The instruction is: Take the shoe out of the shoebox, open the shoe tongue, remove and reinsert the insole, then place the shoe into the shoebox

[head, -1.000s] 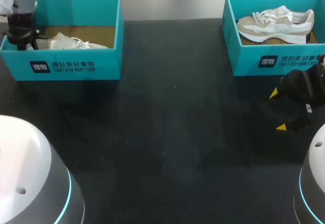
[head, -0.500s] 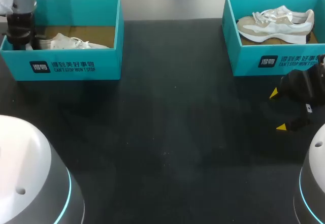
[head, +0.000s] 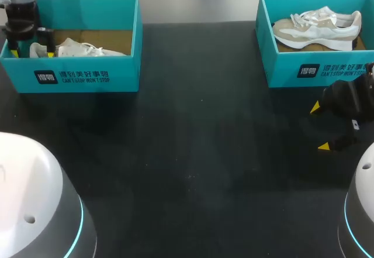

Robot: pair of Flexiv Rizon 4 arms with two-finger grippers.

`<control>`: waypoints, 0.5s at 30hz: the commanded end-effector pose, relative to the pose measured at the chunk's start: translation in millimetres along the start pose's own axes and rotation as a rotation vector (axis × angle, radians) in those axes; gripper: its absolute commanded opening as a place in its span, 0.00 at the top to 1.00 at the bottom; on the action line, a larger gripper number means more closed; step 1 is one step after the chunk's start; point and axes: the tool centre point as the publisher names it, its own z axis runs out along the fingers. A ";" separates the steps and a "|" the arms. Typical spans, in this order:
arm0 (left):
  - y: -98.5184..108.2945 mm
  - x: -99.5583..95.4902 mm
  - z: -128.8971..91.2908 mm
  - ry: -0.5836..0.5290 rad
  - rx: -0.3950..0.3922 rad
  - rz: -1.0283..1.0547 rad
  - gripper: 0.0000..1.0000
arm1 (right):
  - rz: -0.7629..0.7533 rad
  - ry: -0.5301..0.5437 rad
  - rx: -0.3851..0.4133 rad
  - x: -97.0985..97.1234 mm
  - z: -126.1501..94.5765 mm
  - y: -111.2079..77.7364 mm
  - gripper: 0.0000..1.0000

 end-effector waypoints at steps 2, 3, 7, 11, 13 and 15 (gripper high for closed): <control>-10.5 0.7 -27.4 -0.033 -0.006 0.001 0.00 | 0.001 -0.001 0.004 0.6 0.9 0.6 0.00; -12.8 0.2 -33.9 -0.034 -0.007 0.001 0.00 | 0.001 -0.001 0.004 0.6 0.9 0.6 0.00; -18.9 -0.4 -57.8 -0.032 -0.028 0.005 0.00 | 0.001 -0.001 0.004 0.6 0.9 0.6 0.00; -27.9 -1.4 -86.2 -0.030 -0.060 0.012 0.00 | 0.001 -0.001 0.004 0.6 0.9 0.6 0.00; -32.3 -2.0 -99.3 -0.020 -0.067 0.015 0.00 | 0.001 -0.001 0.004 0.6 0.9 0.6 0.00; -37.1 -1.6 -110.7 -0.015 -0.064 0.017 0.00 | 0.001 -0.001 0.004 0.6 0.9 0.6 0.00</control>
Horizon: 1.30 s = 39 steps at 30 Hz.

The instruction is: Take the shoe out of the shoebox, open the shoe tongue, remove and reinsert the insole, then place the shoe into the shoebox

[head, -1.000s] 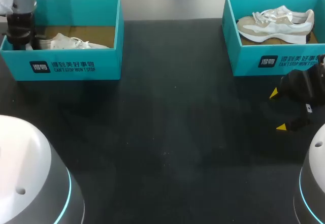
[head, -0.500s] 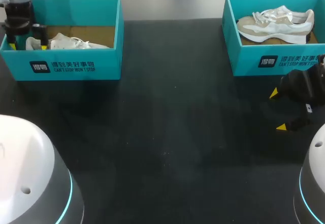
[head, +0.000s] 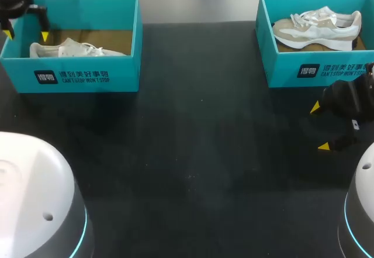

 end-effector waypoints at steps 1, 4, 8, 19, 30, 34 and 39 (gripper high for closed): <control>-21.7 -0.8 -34.7 0.019 -0.019 0.001 0.00 | 0.001 -0.001 0.004 0.6 0.9 0.6 0.00; -29.5 2.6 -52.5 0.025 -0.014 -0.010 0.00 | 0.001 -0.001 0.004 0.6 0.9 0.6 0.00; -40.8 3.7 -72.7 0.039 -0.034 -0.016 0.00 | 0.001 -0.001 0.004 0.6 0.9 0.6 0.00; -52.8 7.3 -120.0 0.001 -0.051 -0.029 0.00 | 0.001 -0.001 0.004 0.6 0.9 0.6 0.00; -53.3 6.6 -123.9 -0.012 -0.042 -0.016 0.00 | 0.001 -0.001 0.004 0.6 0.9 0.6 0.00; -53.3 6.6 -123.9 -0.012 -0.042 -0.016 0.00 | 0.001 -0.001 0.004 0.6 0.9 0.6 0.00; -53.3 6.6 -123.9 -0.012 -0.042 -0.016 0.00 | 0.119 -0.013 0.023 -19.7 -2.0 -12.8 0.00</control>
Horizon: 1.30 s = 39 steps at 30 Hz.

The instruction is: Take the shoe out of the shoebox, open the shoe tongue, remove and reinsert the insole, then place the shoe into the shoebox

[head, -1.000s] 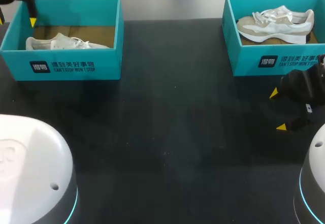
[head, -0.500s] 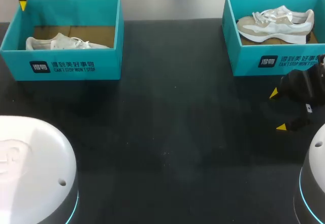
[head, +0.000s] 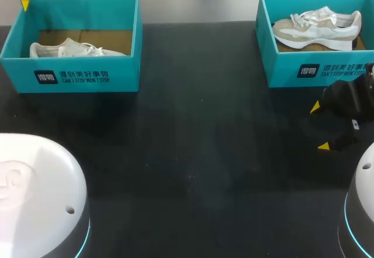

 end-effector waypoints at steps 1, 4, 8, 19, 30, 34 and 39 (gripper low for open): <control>0.5 0.7 -0.4 0.002 0.001 0.001 0.00 | 0.140 -0.013 0.031 -25.8 -0.9 -15.2 0.00; 0.5 0.7 -0.4 0.002 0.001 0.001 0.00 | 0.252 -0.022 0.076 -48.2 -1.6 -24.9 0.00; 0.5 0.7 -0.4 0.002 0.001 0.001 0.00 | 0.379 -0.065 0.215 -83.1 -6.8 -32.2 0.00; 0.5 0.7 -0.4 0.002 0.001 0.001 0.00 | 0.557 -0.158 0.329 -166.8 -40.7 -41.0 0.00; 0.5 0.7 -0.4 0.002 0.001 0.001 0.00 | 0.557 -0.158 0.329 -166.8 -40.7 -41.0 0.00; 0.5 0.7 -0.4 0.002 0.001 0.001 0.00 | 0.557 -0.158 0.329 -166.8 -40.7 -41.0 0.00; 0.5 0.7 -0.4 0.002 0.001 0.001 0.00 | 0.672 -0.147 0.359 -207.7 -47.9 -59.7 0.00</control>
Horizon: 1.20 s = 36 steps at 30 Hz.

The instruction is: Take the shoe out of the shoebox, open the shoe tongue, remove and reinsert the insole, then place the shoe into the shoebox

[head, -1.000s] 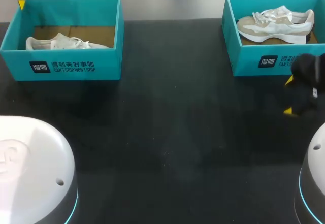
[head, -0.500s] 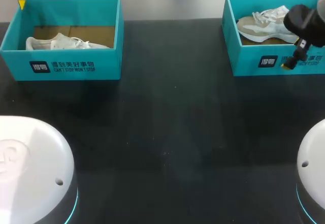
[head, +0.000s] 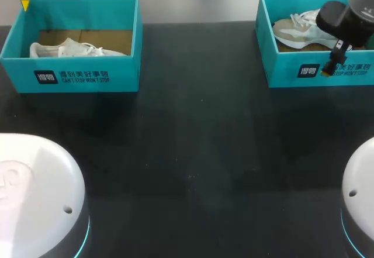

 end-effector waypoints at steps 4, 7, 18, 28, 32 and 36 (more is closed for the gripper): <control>0.1 0.5 -0.8 0.002 0.001 0.001 0.00 | 0.277 0.032 0.104 -93.2 8.5 14.6 0.00; 0.1 0.5 -0.8 0.002 0.001 0.001 0.00 | 0.444 0.083 0.132 -125.2 15.5 19.8 0.00; 0.1 0.5 -0.8 0.002 0.001 0.001 0.00 | 0.572 0.048 0.214 -138.8 22.3 19.6 0.00; 0.1 0.5 -0.8 0.002 0.001 0.001 0.00 | 0.614 0.046 0.222 -148.7 23.1 21.3 0.00; 0.1 0.5 -0.8 0.002 0.001 0.001 0.00 | 0.694 0.074 0.217 -186.0 30.5 27.9 0.00; 0.1 0.5 -0.8 0.002 0.001 0.001 0.00 | 0.752 0.094 0.199 -215.2 37.7 29.7 0.00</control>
